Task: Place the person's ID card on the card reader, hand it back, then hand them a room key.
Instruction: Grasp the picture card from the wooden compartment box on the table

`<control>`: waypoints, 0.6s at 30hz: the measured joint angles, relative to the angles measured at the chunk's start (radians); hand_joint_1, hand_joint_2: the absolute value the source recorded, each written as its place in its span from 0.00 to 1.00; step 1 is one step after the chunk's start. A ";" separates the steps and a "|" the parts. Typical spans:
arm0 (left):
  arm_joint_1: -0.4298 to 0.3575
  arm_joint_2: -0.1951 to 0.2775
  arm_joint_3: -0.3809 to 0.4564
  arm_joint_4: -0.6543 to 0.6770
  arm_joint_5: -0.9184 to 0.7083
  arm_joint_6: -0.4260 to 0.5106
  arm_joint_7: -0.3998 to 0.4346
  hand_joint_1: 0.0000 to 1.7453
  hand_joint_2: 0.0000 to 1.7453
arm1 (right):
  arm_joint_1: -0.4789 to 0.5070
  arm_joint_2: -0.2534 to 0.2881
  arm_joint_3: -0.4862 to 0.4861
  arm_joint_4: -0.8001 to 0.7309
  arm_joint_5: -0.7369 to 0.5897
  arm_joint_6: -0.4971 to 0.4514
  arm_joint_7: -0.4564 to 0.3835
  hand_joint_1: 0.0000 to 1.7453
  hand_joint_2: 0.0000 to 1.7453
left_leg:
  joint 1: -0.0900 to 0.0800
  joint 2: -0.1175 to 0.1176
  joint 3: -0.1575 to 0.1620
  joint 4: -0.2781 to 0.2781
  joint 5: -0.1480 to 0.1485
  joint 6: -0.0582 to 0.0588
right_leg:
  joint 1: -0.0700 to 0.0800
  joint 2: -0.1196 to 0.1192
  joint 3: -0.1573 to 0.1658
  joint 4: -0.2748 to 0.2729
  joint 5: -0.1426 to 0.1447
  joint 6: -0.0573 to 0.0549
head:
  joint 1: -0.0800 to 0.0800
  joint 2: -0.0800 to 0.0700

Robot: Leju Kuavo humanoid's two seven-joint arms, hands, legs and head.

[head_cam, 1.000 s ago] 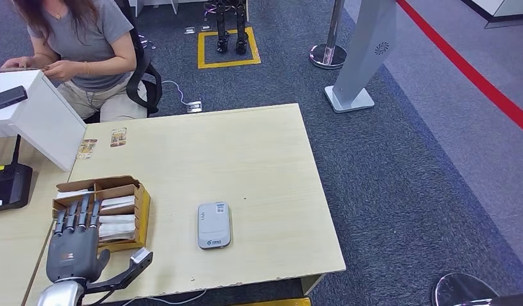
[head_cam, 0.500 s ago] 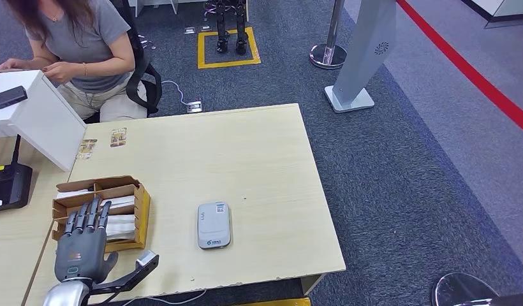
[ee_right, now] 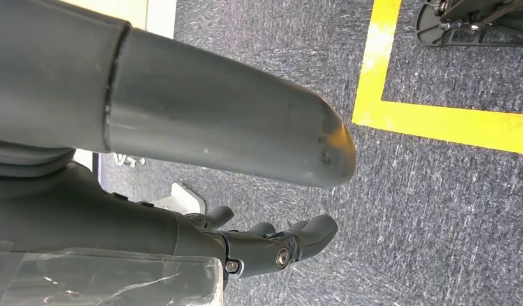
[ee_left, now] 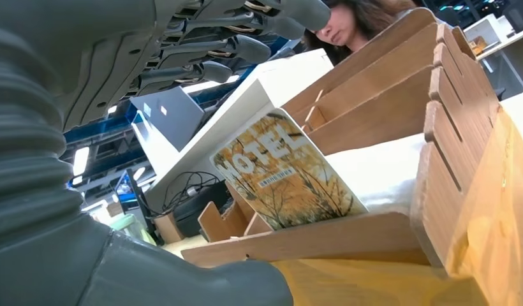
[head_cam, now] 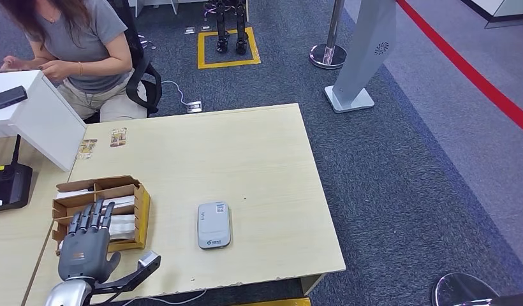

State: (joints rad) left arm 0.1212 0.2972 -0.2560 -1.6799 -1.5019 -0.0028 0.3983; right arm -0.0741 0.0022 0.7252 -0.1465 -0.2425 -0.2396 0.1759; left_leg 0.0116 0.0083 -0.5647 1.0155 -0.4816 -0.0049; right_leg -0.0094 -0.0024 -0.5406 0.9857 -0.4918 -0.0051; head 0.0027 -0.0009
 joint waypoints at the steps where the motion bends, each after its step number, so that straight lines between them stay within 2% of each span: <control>1: -0.001 0.000 0.000 0.003 0.000 0.000 -0.001 0.00 1.00 | 0.000 0.000 0.000 0.000 0.000 0.000 0.000 0.00 1.00 | 0.000 0.000 0.000 0.000 0.000 0.000 | 0.000 0.000 0.000 0.000 0.000 0.000 | 0.000 0.000; 18: -0.012 -0.003 -0.018 0.053 0.014 -0.007 -0.006 0.00 1.00 | 0.000 0.000 0.000 0.000 -0.003 0.002 0.001 0.00 1.00 | 0.000 0.000 0.000 0.000 0.000 0.000 | 0.000 0.000 0.000 0.000 0.000 0.000 | 0.000 0.000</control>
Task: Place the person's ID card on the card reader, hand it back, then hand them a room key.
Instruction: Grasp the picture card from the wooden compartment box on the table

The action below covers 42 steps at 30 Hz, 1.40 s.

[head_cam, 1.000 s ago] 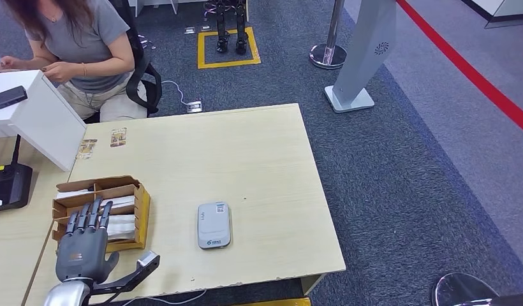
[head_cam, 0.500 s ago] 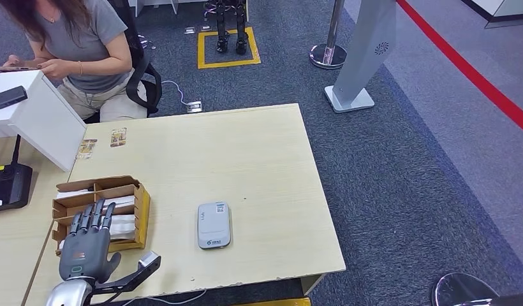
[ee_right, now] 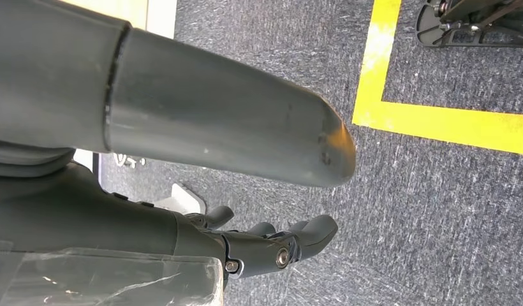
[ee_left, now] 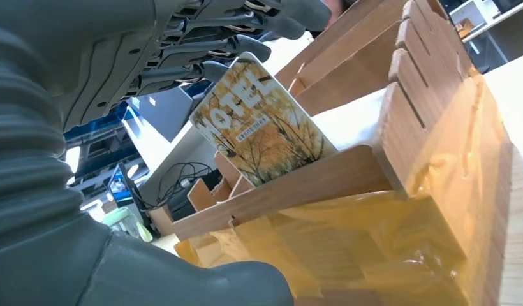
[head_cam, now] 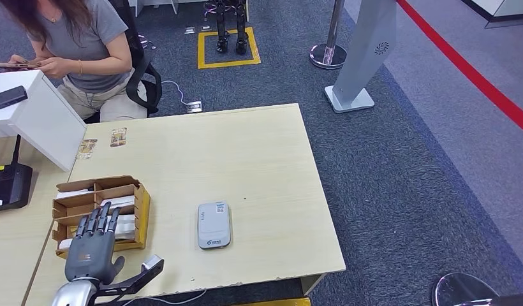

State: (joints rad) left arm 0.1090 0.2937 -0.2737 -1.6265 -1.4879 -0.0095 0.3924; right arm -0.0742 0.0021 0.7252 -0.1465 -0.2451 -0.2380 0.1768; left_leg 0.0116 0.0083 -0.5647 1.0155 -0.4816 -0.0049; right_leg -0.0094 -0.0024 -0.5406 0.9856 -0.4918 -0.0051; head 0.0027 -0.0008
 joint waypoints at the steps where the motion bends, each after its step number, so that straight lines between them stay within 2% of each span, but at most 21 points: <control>1: -0.001 -0.001 -0.001 0.002 0.001 0.000 0.000 0.00 1.00 | 0.000 0.000 0.000 0.000 0.000 0.000 0.000 0.00 1.00 | 0.000 0.000 0.000 0.000 0.000 0.000 | 0.000 0.000 0.000 0.000 0.000 0.000 | 0.000 0.000; 18: -0.009 -0.013 -0.009 0.013 0.003 0.006 -0.001 0.04 1.00 | 0.000 0.000 0.001 0.000 -0.003 0.004 0.001 0.00 1.00 | 0.000 0.000 0.000 0.000 0.000 0.000 | 0.000 0.000 0.000 0.000 0.000 0.000 | 0.000 0.000; 21: -0.009 -0.013 -0.009 0.013 0.003 0.006 -0.001 0.07 1.00 | 0.000 0.000 0.002 0.000 -0.003 0.004 0.001 0.00 1.00 | 0.000 0.000 0.000 0.000 0.000 0.000 | 0.000 0.000 0.000 0.000 0.000 0.000 | 0.000 0.000; 23: -0.010 -0.013 -0.009 0.013 0.003 0.006 -0.001 0.21 1.00 | 0.000 0.000 0.002 0.000 -0.003 0.004 0.001 0.00 1.00 | 0.000 0.000 0.000 0.000 0.000 0.000 | 0.000 0.000 0.000 0.000 0.000 0.000 | 0.000 0.000; 24: -0.010 -0.013 -0.009 0.013 0.003 0.006 -0.001 0.35 1.00 | 0.000 0.000 0.002 0.000 -0.003 0.004 0.001 0.00 1.00 | 0.000 0.000 0.000 0.000 0.000 0.000 | 0.000 0.000 0.000 0.000 0.000 0.000 | 0.000 0.000; 26: -0.010 -0.014 -0.009 0.013 0.003 0.006 -0.001 0.73 1.00 | 0.000 0.000 0.002 0.000 -0.003 0.003 0.001 0.00 1.00 | 0.000 0.000 0.000 0.000 0.000 0.000 | 0.000 0.000 0.000 0.000 0.000 0.000 | 0.000 0.000; 27: -0.010 -0.014 -0.009 0.013 0.003 0.006 -0.001 0.87 1.00 | 0.000 0.000 0.002 0.000 -0.003 0.003 0.001 0.00 1.00 | 0.000 0.000 0.000 0.000 0.000 0.000 | 0.000 0.000 0.000 0.000 0.000 0.000 | 0.000 0.000; 28: -0.011 -0.015 -0.009 0.014 0.003 0.006 -0.001 0.97 1.00 | 0.000 0.000 0.002 0.000 -0.003 0.003 0.001 0.00 1.00 | 0.000 0.000 0.000 0.000 0.000 0.000 | 0.000 0.000 0.000 0.000 0.000 0.000 | 0.000 0.000; 29: -0.011 -0.015 -0.009 0.014 0.003 0.006 -0.001 1.00 1.00 | 0.000 0.000 0.002 0.000 -0.003 0.003 0.001 0.00 1.00 | 0.000 0.000 0.000 0.000 0.000 0.000 | 0.000 0.000 0.000 0.000 0.000 0.000 | 0.000 0.000; 42: -0.021 -0.017 -0.009 0.019 0.004 0.006 -0.001 1.00 1.00 | 0.000 0.000 0.006 0.000 0.000 0.004 0.004 0.00 1.00 | 0.000 0.000 0.000 0.000 0.000 0.000 | 0.000 0.000 0.000 0.000 0.000 0.000 | 0.000 0.000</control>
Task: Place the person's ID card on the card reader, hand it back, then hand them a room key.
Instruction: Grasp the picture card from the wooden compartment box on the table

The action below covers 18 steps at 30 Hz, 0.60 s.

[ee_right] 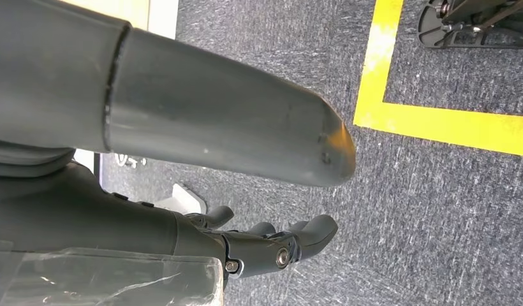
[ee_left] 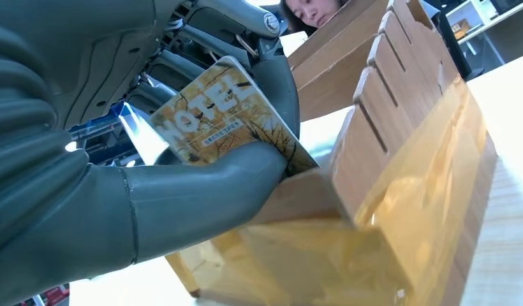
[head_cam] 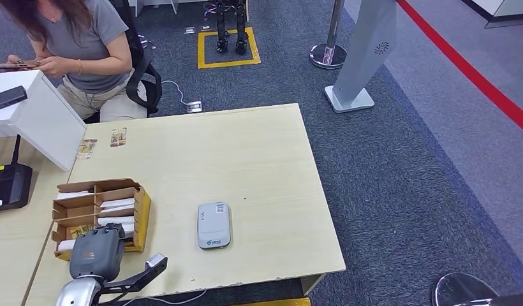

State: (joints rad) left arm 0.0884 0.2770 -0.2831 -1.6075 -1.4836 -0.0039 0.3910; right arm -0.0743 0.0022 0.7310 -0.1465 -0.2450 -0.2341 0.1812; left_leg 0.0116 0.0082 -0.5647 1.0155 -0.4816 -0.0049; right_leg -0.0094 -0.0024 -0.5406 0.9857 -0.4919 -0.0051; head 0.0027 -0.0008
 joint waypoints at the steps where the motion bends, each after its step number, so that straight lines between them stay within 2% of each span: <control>1: -0.004 0.000 0.000 0.002 0.000 0.000 0.000 1.00 1.00 | 0.000 0.000 0.001 0.000 0.002 0.001 0.002 0.00 1.00 | 0.000 0.000 0.000 0.000 0.000 0.000 | 0.000 0.000 0.000 0.000 0.000 0.000 | 0.000 0.000; 13: -0.043 -0.012 -0.005 0.024 -0.003 0.004 -0.005 1.00 1.00 | -0.001 0.000 0.014 0.000 0.017 0.011 0.013 0.00 1.00 | 0.000 0.000 0.000 0.000 0.000 0.000 | 0.000 0.000 0.000 0.000 0.000 0.000 | 0.000 0.000; 18: -0.102 -0.017 -0.028 0.022 -0.022 0.045 -0.011 1.00 1.00 | -0.001 0.000 0.025 0.000 0.018 0.012 0.011 0.00 1.00 | 0.000 -0.001 0.000 0.000 0.001 0.000 | 0.000 -0.001 0.000 0.000 0.000 0.000 | 0.000 0.000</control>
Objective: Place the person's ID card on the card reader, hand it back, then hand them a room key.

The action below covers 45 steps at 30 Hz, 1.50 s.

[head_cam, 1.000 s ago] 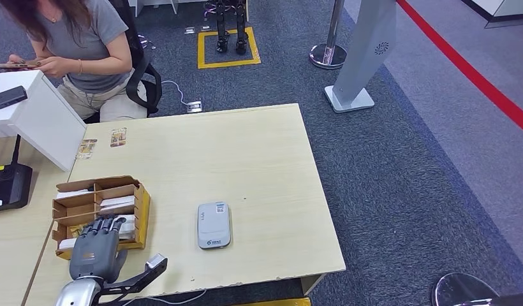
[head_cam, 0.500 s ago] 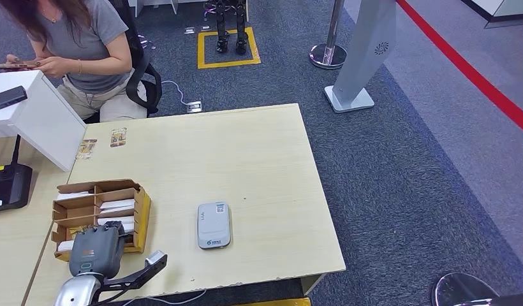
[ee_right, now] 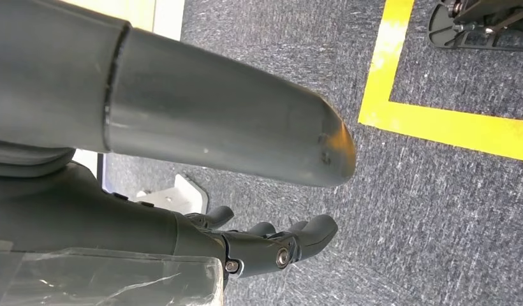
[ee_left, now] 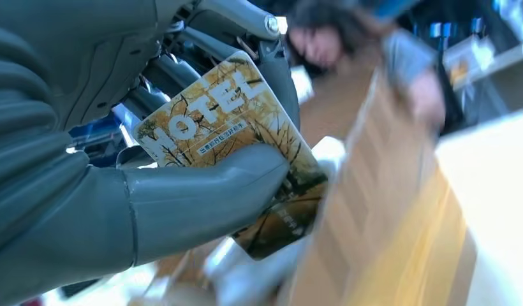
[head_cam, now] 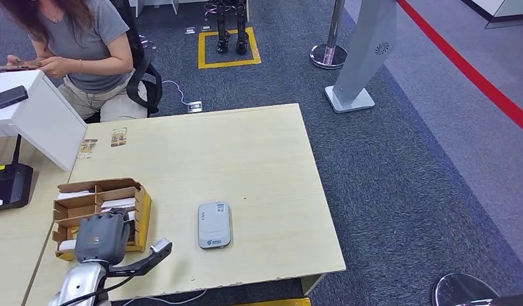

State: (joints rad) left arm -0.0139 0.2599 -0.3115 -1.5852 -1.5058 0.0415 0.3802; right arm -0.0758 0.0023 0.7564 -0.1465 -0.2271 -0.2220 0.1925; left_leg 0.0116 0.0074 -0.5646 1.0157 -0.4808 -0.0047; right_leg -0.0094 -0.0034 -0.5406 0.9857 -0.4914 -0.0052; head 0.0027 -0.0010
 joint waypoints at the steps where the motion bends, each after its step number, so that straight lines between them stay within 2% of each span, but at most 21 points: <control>1: -0.020 0.000 -0.005 -0.007 0.000 0.015 -0.002 1.00 1.00 | 0.000 0.000 0.001 0.000 0.000 0.000 -0.002 0.00 1.00 | 0.000 0.000 0.000 0.000 0.000 0.000 | 0.000 0.000 0.000 0.000 0.000 0.000 | 0.000 0.000; 4: -0.096 0.001 -0.017 -0.050 0.017 0.052 -0.021 1.00 1.00 | -0.001 0.000 0.002 0.000 -0.001 -0.001 -0.008 0.00 1.00 | 0.000 -0.001 0.000 0.000 0.001 0.000 | 0.000 -0.001 0.000 0.000 0.001 -0.001 | 0.000 0.000; 9: -0.228 0.017 -0.029 -0.129 0.082 0.060 -0.055 1.00 1.00 | -0.004 0.000 0.006 0.000 -0.003 -0.001 -0.017 0.00 1.00 | 0.000 -0.001 0.000 0.000 0.001 -0.001 | 0.000 -0.001 0.000 0.000 0.001 -0.001 | 0.000 0.000; 14: -0.321 0.036 -0.033 -0.174 0.140 0.064 -0.071 1.00 1.00 | -0.005 0.000 0.015 0.000 0.002 0.001 -0.018 0.00 1.00 | 0.000 -0.001 0.000 0.000 0.001 -0.001 | 0.000 -0.001 0.000 0.000 0.001 -0.001 | 0.000 0.000; 20: -0.465 0.060 -0.035 -0.162 0.216 0.004 -0.062 1.00 1.00 | -0.015 0.000 0.034 -0.001 0.021 0.016 -0.010 0.00 1.00 | 0.000 -0.001 0.000 0.000 0.002 -0.001 | 0.000 -0.001 0.000 0.001 0.001 -0.001 | 0.000 0.000; 24: -0.611 0.063 -0.035 -0.002 0.208 -0.048 -0.026 1.00 1.00 | -0.042 0.001 0.062 -0.003 0.059 0.046 0.023 0.00 1.00 | 0.000 0.000 -0.001 0.000 0.004 -0.001 | 0.000 0.000 -0.001 0.001 0.003 -0.001 | 0.000 0.000; 27: -0.720 0.059 -0.035 0.203 0.161 -0.018 -0.016 1.00 1.00 | -0.069 0.003 0.087 -0.007 0.084 0.068 0.047 0.00 1.00 | 0.000 0.001 -0.001 0.000 0.005 -0.002 | 0.000 0.002 -0.002 0.001 0.006 -0.001 | 0.000 0.000; 30: -0.788 0.052 -0.035 0.389 0.115 0.034 -0.016 1.00 1.00 | -0.090 0.006 0.108 -0.010 0.099 0.082 0.058 0.00 1.00 | 0.000 0.003 -0.001 0.000 0.006 -0.003 | 0.000 0.003 -0.003 0.002 0.006 -0.002 | 0.000 0.000; 36: -0.838 0.038 -0.036 0.589 0.085 0.082 -0.032 1.00 1.00 | -0.107 0.009 0.131 -0.012 0.109 0.088 0.065 0.00 1.00 | 0.000 0.003 -0.003 0.000 0.006 -0.003 | 0.000 0.003 -0.004 0.002 0.006 -0.002 | 0.000 0.000; 45: -0.868 -0.018 -0.047 0.785 0.012 0.329 -0.124 1.00 1.00 | -0.124 0.016 0.157 -0.012 0.125 0.108 0.067 0.00 1.00 | 0.000 0.002 -0.003 0.000 0.006 -0.003 | 0.000 0.003 -0.005 0.002 0.006 -0.002 | 0.000 0.000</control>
State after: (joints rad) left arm -0.8819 0.2417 -0.3586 -0.8000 -1.4940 0.3708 0.2562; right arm -0.1997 0.0180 0.9129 -0.1587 -0.1024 -0.1143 0.2598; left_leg 0.0117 0.0096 -0.5679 1.0159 -0.4746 -0.0075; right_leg -0.0094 -0.0004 -0.5454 0.9873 -0.4850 -0.0072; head 0.0027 -0.0009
